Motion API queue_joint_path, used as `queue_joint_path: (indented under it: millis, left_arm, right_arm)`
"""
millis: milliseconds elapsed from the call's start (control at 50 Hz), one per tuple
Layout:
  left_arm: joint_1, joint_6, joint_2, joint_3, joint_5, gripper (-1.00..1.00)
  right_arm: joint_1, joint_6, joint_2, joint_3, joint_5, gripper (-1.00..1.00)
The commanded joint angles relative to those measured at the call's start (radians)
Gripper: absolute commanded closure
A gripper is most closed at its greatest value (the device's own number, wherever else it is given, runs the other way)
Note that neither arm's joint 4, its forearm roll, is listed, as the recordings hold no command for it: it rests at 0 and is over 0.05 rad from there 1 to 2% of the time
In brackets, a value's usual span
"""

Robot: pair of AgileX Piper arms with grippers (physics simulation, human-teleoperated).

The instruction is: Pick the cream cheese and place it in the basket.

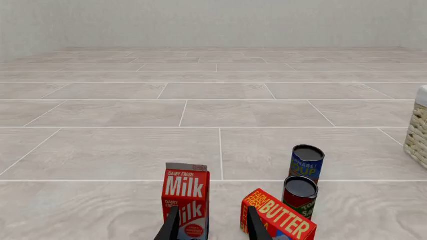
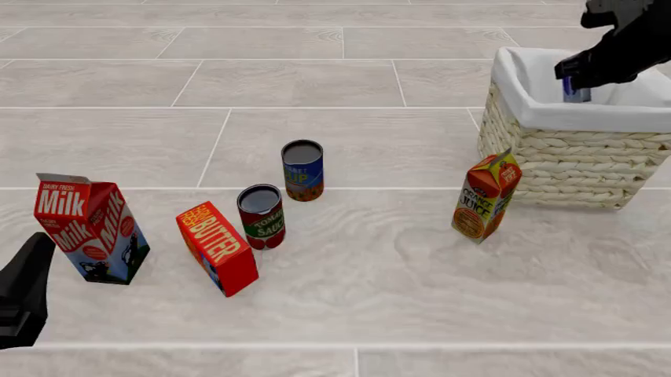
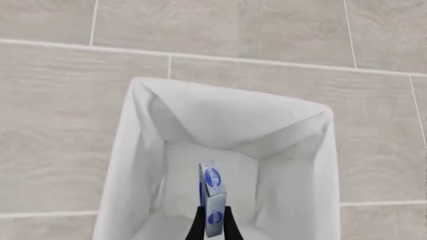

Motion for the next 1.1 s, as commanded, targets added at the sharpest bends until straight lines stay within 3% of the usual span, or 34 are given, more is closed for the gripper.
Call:
queue_joint_path:
  millis: [20, 360, 380, 840, 1040, 1100]
  left_arm:
    - [0.0, 0.0, 0.0, 0.0, 0.0, -1.0]
    - [0.0, 0.0, 0.0, 0.0, 0.0, -1.0]
    - [0.0, 0.0, 0.0, 0.0, 0.0, -1.0]
    - [0.0, 0.0, 0.0, 0.0, 0.0, -1.0]
    - [0.0, 0.0, 0.0, 0.0, 0.0, -1.0]
    - [0.0, 0.0, 0.0, 0.0, 0.0, -1.0]
  right_arm:
    - [-0.004, 0.0, 0.003, -0.009, -0.006, 1.0]
    - [-0.014, -0.044, 0.008, -0.024, 0.001, 1.0]
    - [-0.005, -0.045, 0.011, -0.019, 0.01, -1.0]
    - [-0.016, -0.048, -0.038, 0.005, 0.016, -1.0]
    - [0.031, -0.03, -0.268, 0.189, -0.237, -1.0]
    - [0.036, 0.017, -0.313, 0.181, -0.284, -1.0]
